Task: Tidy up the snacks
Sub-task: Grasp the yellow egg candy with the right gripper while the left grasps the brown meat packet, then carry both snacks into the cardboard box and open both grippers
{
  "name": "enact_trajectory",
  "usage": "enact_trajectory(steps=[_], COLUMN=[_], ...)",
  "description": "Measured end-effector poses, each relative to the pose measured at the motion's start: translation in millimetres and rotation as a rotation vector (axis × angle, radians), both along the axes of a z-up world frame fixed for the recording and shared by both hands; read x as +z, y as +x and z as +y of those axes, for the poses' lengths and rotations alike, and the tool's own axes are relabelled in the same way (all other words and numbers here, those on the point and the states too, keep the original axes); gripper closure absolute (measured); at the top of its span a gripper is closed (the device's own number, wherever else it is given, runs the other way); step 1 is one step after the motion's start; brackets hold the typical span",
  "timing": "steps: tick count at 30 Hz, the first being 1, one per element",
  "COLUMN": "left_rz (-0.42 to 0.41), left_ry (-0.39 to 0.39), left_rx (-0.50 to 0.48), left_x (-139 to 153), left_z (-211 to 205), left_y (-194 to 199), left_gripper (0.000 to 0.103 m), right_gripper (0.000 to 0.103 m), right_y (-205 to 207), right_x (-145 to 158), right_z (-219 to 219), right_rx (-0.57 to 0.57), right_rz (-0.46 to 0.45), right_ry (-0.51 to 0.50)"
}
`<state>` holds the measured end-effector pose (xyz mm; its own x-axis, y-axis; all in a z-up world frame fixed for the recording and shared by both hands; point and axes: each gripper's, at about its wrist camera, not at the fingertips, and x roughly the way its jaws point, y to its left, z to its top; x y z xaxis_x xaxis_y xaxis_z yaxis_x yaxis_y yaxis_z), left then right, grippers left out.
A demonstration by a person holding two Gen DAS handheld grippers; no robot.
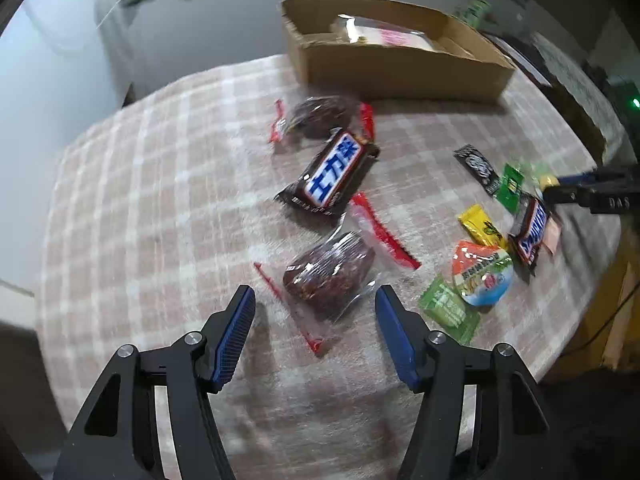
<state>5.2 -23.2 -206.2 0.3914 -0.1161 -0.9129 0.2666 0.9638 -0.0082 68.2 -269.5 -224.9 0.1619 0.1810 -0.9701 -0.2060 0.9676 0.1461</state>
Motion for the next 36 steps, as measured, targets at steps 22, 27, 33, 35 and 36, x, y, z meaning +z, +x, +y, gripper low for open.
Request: enact_trajectory(steps=[22,27,33,35,36], left_rz=[0.020,-0.010,-0.061,-0.084,-0.094], left_ry=[-0.178,-0.219,-0.250,-0.261,-0.262], left_rx=[-0.003,0.009,-0.003,-0.007,-0.010], left_x=[1,20,46,57,60], left_z=[-4,11,8,5,1], left_y=[23,14,28,38,43], left_gripper=[0.068,0.068,0.069,0.069,0.069], right_gripper=[0.066,0.066,0.066,0.066,0.066], right_y=[0,0,5,11,15], right_x=[8,21,51,60,66], right_z=[-1,-10,-16,-17,-17], right_rx=[-0.011,-0.028,-0.040,-0.044,-0.045], right_rz=[-0.023,-0.040,-0.091,-0.108,-0.119], right_ry=[0.007,0.029,0.060,0.074,0.080])
